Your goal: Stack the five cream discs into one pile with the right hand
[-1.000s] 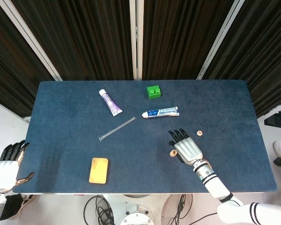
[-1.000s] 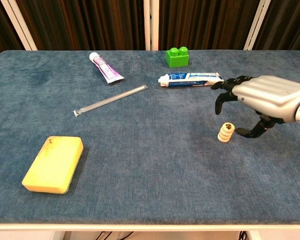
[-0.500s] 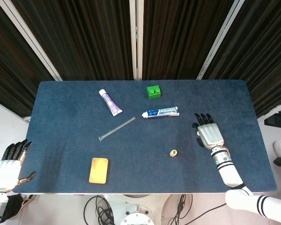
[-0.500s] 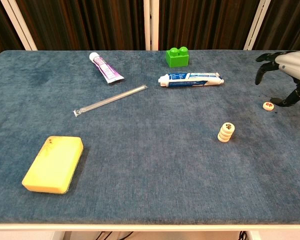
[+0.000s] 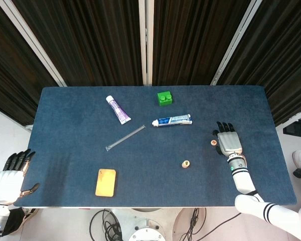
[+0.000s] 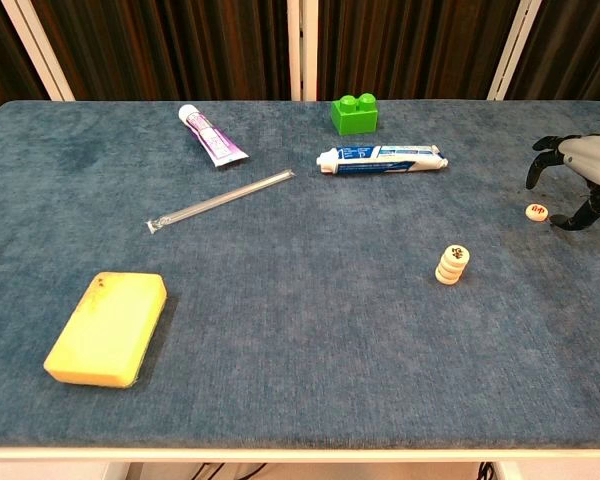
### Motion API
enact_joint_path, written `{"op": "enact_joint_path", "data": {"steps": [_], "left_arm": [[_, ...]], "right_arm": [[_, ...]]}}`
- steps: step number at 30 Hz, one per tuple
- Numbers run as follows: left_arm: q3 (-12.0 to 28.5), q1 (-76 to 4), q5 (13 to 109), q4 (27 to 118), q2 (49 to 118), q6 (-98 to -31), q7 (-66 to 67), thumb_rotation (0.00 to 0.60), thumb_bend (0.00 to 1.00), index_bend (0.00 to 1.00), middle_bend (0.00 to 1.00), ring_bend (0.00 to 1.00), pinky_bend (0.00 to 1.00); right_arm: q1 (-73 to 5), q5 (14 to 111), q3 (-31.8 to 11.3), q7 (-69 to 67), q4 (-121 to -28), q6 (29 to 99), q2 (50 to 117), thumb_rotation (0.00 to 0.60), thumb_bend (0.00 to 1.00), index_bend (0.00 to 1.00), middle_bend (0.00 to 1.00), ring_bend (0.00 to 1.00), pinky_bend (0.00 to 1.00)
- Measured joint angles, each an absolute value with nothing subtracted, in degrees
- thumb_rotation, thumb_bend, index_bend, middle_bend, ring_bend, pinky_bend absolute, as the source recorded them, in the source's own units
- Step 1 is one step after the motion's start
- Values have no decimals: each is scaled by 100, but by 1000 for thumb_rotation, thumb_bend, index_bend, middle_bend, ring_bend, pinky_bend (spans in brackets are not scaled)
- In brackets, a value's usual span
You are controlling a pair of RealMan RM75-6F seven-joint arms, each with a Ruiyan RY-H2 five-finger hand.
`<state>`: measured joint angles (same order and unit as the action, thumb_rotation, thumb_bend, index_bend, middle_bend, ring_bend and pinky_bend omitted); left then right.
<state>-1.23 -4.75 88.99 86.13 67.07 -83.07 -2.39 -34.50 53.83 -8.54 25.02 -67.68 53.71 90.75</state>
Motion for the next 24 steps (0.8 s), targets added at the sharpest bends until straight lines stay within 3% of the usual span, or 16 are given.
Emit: {"op": "enact_joint_path", "data": {"steps": [5,15,24], "left_arm": [[-123,-474,8895,8629,6687,-8312,-235,600,188,0,0,0,0],[-121,-478,8874,8609,6691,-8295,-269,600,188,0,0,0,0],[-134,-467,8872,8584,6705,-8300,-284,600,189,0,0,0,0]], "right_arm": [[-3463,5332,-871,2514,-6621,5313,9195,600,312,303,43,0,0],[-3486,5330,-897,2581,-6479,5285,9335,600,327,426,50,0,0],[-3452,5361,-903,2589,-6450,5321,9373,600,327,471,52,0,0]]}}
